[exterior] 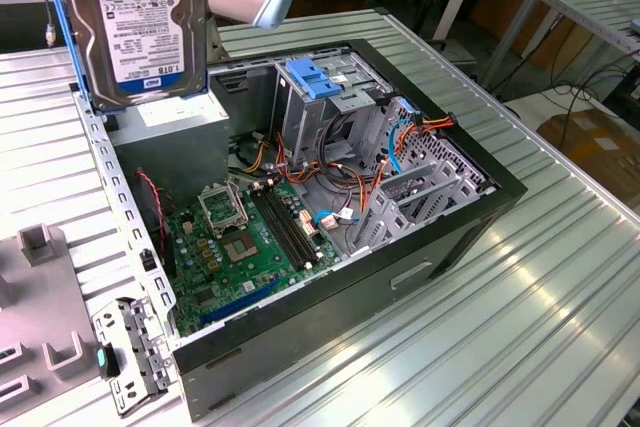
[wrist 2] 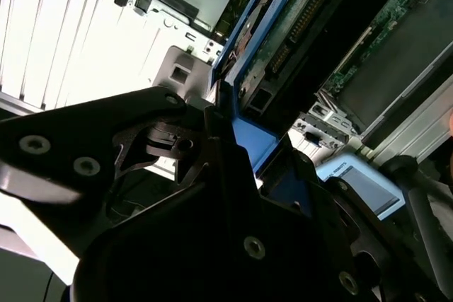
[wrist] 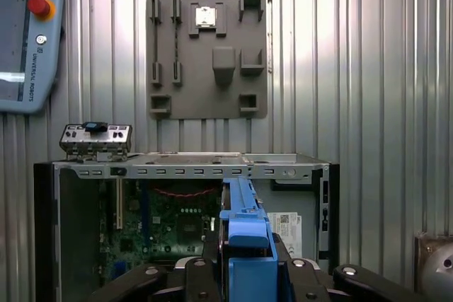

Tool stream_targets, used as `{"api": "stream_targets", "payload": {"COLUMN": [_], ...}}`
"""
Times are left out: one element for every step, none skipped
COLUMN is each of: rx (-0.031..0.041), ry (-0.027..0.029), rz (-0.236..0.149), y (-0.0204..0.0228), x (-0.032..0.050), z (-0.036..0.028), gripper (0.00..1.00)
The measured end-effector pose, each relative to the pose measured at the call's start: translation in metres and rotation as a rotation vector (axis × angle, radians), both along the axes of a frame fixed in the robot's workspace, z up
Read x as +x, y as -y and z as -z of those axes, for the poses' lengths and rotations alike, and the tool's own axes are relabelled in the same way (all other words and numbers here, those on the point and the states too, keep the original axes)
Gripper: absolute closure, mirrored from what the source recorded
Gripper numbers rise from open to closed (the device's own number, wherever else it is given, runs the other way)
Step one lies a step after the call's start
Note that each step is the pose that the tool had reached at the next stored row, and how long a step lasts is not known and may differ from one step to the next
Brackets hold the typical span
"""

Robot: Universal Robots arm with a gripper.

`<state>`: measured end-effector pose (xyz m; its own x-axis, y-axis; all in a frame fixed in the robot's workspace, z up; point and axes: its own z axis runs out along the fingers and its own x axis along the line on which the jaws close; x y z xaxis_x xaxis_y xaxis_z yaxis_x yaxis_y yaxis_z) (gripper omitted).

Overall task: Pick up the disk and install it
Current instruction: 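Pick up the disk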

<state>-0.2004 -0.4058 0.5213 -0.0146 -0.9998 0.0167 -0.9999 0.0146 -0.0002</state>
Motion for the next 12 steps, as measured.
{"api": "stream_targets", "payload": {"rx": [0.0000,-0.0001,-0.0003,-0.0003,-0.0002,-0.0003,-0.0003,-0.0003,-0.0004,-0.0003,-0.0003,-0.0003], "ry": [0.0001,0.0001,0.0000,0.0001,0.0002,0.0000,0.0001,0.0001,0.0000,0.0000,0.0000,0.0001], "rz": [0.000,0.000,0.000,0.000,0.000,0.000,0.000,0.000,0.000,0.000,0.000,0.000], "y": [0.0001,0.0001,0.0002,0.0002,0.0003,0.0003,0.0004,0.0005,0.0006,0.0006,0.0007,0.0008], "x": [0.0028,0.0057,0.0101,0.0130,0.0171,0.0202,0.0235,0.0284,0.0309,0.0340,0.0387,0.0416], "z": [0.0001,0.0001,0.0001,0.0002,0.0004,0.0004,0.0005,0.0005,0.0006,0.0006,0.0007,0.0008], "gripper": [0.63,0.63,0.63,0.63,0.63,0.63,0.63,0.63,0.63,0.63,0.63,0.63]}}
